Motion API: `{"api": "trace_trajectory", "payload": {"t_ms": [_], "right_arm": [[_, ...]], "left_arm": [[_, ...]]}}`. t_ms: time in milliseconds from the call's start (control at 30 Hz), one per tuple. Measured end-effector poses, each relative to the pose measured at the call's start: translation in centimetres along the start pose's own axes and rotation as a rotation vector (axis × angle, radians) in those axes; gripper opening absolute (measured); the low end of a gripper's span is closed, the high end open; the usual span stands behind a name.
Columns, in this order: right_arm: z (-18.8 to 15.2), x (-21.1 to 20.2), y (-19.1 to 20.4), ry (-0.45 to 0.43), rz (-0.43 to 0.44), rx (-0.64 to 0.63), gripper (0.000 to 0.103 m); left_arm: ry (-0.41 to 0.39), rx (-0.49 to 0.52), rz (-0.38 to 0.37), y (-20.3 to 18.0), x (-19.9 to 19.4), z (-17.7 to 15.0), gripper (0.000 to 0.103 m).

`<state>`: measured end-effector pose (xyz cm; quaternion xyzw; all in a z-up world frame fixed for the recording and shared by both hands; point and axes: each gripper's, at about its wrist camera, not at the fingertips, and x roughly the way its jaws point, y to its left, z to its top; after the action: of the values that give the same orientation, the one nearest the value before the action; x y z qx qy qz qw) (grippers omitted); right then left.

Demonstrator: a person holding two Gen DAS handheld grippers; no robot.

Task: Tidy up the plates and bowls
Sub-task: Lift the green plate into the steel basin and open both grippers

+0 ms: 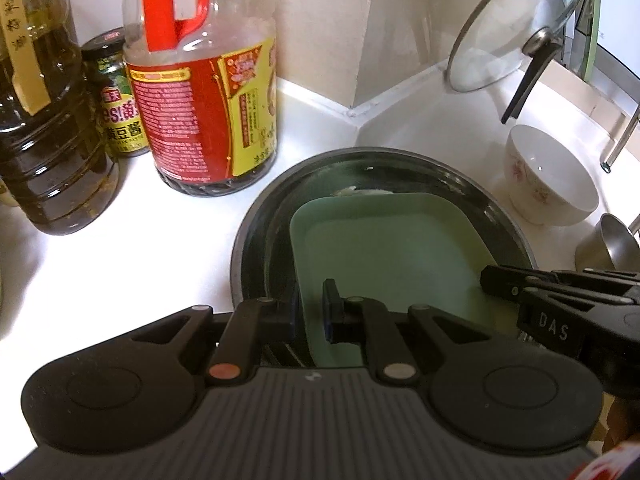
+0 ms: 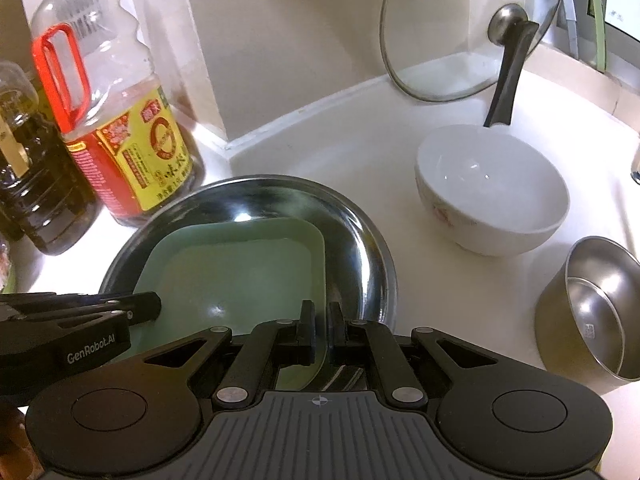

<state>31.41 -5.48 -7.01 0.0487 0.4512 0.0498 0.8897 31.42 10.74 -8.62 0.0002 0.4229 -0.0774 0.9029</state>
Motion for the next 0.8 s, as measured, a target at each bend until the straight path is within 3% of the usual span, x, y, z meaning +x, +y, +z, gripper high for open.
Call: {"api": "trace_trajectory", "payload": {"t_ms": [467, 567, 700, 800], "right_arm": [[0.6, 0.3, -0.4, 0.008, 0.013, 0.009, 0.006], [0.7, -0.4, -0.5, -0.006, 0.031, 0.003, 0.010], [0.7, -1.6, -0.5, -0.023, 0.067, -0.003, 0.049], [0.6, -2.8, -0.6, -0.038, 0.090, -0.007, 0.051]], "left_arm": [[0.029, 0.001, -0.016, 0.1, 0.8, 0.1, 0.012], [0.015, 0.006, -0.020, 0.0, 0.0, 0.1, 0.018], [-0.016, 0.015, -0.028, -0.4, -1.7, 0.1, 0.020], [-0.040, 0.022, -0.023, -0.6, -3.2, -0.2, 0.026]]}}
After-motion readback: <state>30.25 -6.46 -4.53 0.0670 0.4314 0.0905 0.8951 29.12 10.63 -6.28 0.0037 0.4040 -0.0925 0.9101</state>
